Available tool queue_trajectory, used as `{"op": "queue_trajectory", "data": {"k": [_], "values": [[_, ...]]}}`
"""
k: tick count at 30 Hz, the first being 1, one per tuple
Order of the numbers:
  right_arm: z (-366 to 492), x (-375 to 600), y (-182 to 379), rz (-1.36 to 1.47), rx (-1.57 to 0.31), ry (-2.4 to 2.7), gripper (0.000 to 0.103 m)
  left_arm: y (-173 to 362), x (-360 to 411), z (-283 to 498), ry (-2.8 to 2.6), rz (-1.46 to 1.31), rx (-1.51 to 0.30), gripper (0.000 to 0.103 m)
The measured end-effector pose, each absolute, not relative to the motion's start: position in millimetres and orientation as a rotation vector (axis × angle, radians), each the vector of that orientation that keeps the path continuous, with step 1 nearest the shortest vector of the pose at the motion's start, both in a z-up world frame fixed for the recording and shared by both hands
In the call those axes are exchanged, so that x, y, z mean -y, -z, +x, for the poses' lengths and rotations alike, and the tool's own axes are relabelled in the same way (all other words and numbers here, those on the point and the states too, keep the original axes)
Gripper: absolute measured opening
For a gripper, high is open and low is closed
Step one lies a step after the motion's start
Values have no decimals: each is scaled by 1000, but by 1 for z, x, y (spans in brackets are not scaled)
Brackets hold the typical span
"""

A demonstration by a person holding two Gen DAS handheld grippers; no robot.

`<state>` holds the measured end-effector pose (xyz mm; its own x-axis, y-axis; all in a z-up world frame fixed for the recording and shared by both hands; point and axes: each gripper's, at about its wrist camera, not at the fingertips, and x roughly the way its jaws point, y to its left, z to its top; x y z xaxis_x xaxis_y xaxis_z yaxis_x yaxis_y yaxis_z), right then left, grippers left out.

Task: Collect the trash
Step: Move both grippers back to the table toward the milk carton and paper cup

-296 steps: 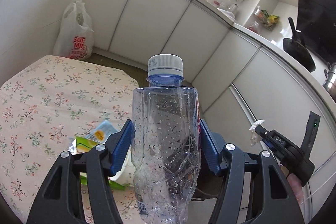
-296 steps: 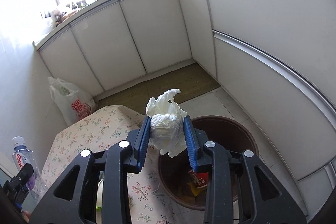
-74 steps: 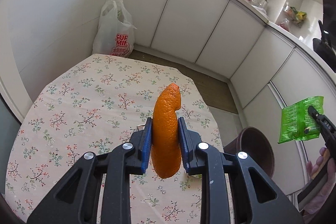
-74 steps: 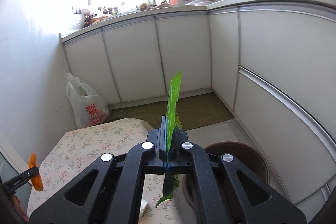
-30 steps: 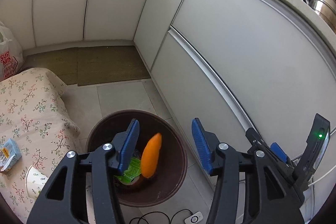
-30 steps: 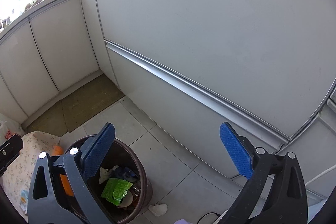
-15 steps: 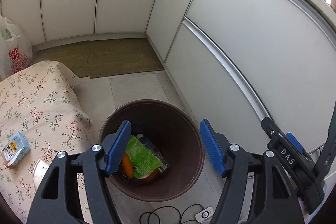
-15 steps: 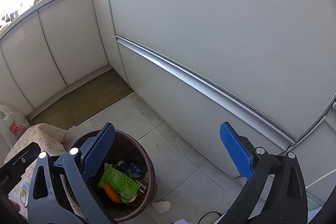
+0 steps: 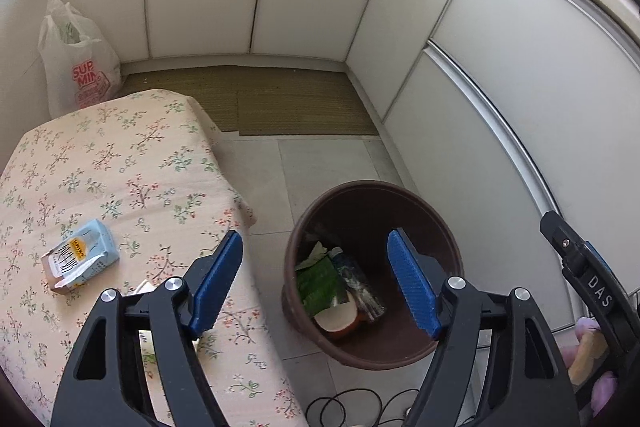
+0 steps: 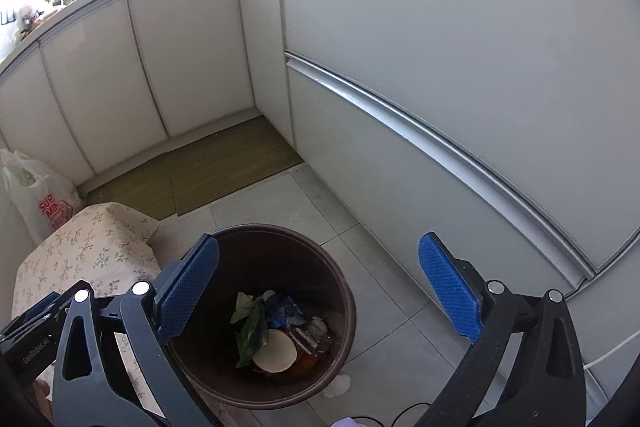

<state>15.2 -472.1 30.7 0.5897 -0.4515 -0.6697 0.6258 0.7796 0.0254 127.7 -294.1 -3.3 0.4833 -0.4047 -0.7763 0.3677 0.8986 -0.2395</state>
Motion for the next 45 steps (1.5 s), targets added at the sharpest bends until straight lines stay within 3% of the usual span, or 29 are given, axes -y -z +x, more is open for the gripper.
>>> {"op": "queue_trajectory", "data": {"k": [21,36,42,45], "values": [[91,302,-8,-16,-783,342,96,39,85,136,162,-174,-1029,73],[161,175,52,79,-992,75,96,53,-69,119,-5,-386,-1059,73],[185,120,77,-136,-1003,32,96,41,-95,116,40,-485,-1043,73],[194,127,96,16,-1124,43,96,34,-103,115,48,-500,-1022,73]]}}
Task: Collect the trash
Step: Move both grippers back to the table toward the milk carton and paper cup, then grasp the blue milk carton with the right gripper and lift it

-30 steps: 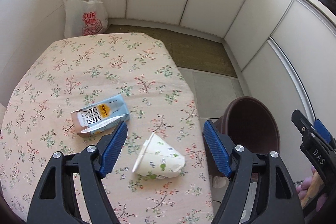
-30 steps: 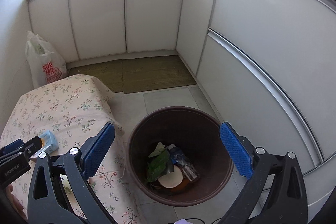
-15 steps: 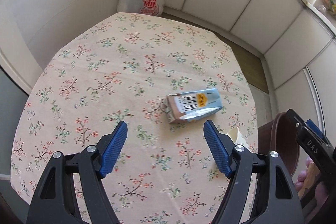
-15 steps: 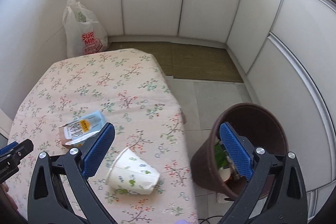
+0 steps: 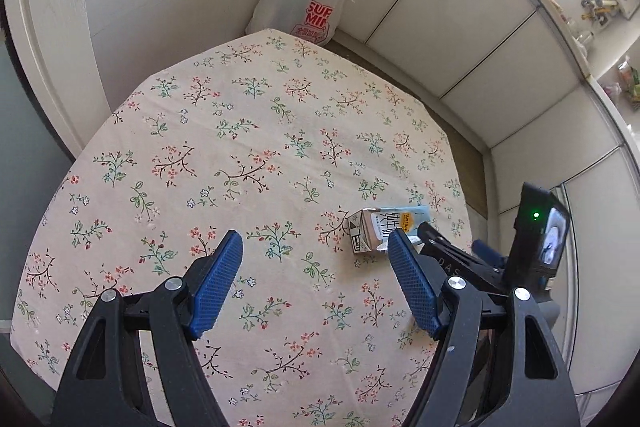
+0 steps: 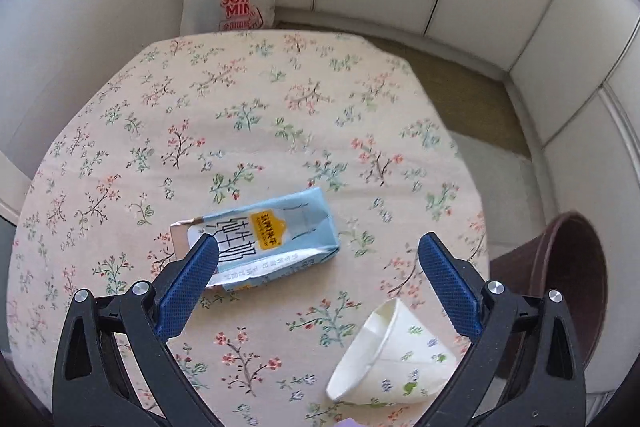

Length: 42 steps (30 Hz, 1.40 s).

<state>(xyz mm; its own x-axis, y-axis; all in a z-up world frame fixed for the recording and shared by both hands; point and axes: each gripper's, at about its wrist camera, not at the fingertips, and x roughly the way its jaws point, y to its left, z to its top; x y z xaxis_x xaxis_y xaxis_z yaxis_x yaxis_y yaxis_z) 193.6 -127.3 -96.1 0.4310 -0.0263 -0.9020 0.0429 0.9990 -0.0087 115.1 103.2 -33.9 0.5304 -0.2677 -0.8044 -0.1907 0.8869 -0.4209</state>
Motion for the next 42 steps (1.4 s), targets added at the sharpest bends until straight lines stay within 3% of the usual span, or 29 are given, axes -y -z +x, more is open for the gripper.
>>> {"op": "queue_trajectory", "data": {"k": [9,20,23,25,27,42], "values": [[215,135,111,406,-1217,148,96,38,-113,116,62,-547,-1036,77],[238,122,163,443,-1316,241,97,42,-129,112,50,-554,-1045,77],[238,113,159,398,-1282,215,83,44,-129,113,58,-562,-1053,77],[239,106,157,365,-1266,184,65,44,-128,112,62,-554,-1056,77],[239,102,155,370,-1254,148,54,45,-128,112,59,-552,-1060,77],[223,132,103,407,-1129,38,53,52,-116,117,80,-562,-1087,77]]}}
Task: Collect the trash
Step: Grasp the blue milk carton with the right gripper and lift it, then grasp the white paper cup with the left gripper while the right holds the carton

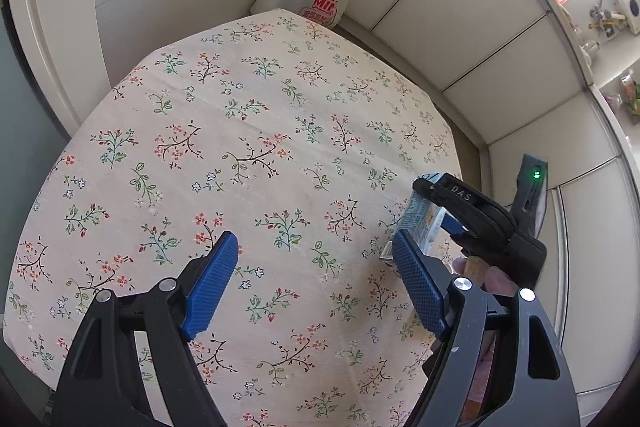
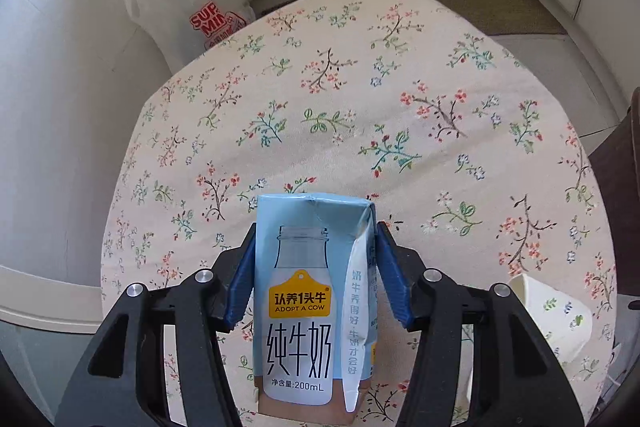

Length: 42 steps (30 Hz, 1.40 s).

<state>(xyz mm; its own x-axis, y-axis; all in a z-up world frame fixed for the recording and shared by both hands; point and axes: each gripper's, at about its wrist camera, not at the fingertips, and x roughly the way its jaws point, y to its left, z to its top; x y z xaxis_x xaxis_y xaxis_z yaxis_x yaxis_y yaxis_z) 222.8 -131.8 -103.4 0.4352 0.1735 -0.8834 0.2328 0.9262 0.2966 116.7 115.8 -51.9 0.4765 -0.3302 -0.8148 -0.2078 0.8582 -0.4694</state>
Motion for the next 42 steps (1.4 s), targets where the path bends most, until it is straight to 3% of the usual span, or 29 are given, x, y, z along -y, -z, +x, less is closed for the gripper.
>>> {"op": "queue_trajectory", "data": {"k": [8,16,24,32,39,42], "values": [[195,183,35,383,-953,76,53,55,-82,119,114,-513,-1100,77],[141,251,-17,414,-810,91,53,72,4,129,305,-423,-1149,77],[108,291,-41,447,-736,93,53,101,91,133,465,-328,-1184,77],[102,305,-34,433,-739,119,53,125,117,150,546,-419,-1212,75],[103,313,-31,453,-746,120,53,135,126,154,582,-431,-1233,63],[104,312,-30,441,-751,118,53,140,134,154,597,-425,-1247,51]]}}
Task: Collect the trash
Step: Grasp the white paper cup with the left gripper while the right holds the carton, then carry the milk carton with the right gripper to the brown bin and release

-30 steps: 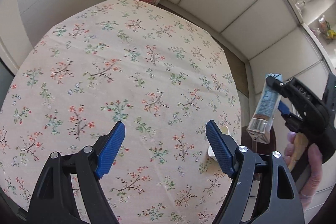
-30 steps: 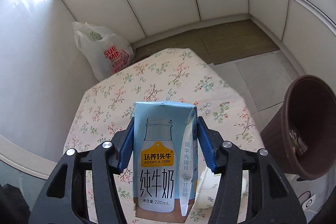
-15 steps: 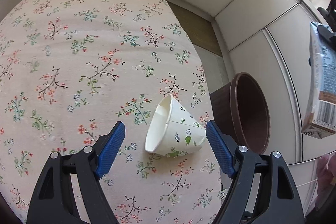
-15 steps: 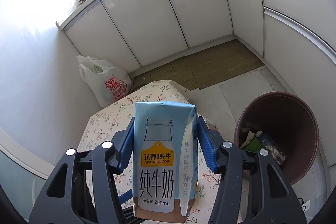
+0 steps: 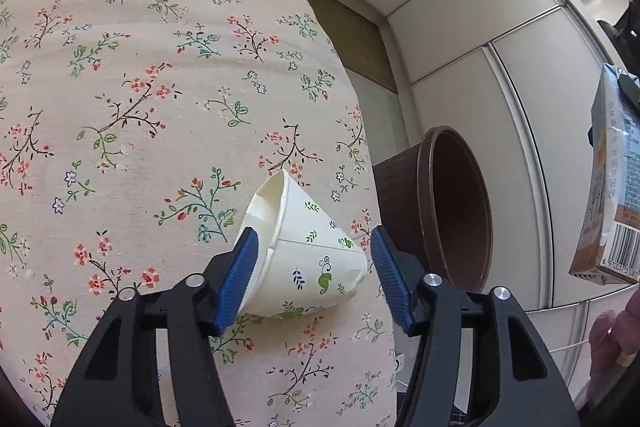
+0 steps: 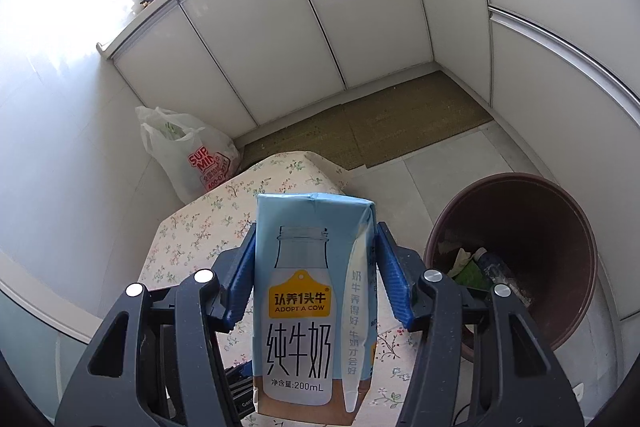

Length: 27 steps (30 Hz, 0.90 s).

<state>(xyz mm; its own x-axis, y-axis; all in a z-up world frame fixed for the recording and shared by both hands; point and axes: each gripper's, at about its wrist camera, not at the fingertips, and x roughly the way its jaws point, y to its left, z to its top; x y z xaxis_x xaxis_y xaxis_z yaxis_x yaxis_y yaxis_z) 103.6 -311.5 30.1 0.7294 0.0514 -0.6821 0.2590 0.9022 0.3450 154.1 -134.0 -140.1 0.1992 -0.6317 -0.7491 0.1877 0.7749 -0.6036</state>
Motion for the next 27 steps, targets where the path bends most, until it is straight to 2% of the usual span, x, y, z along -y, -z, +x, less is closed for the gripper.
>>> {"op": "queue_trajectory", "data": {"k": [2,5,16,27], "values": [[104,311,-29,439,-757,116,53,142,135,153,610,-422,-1263,33],[106,309,-27,438,-764,113,53,146,138,151,627,-414,-1274,15],[110,305,-24,450,-783,92,53,127,125,139,662,-476,-1226,3],[109,298,-27,457,-776,76,53,90,71,136,550,-481,-1097,2]]}}
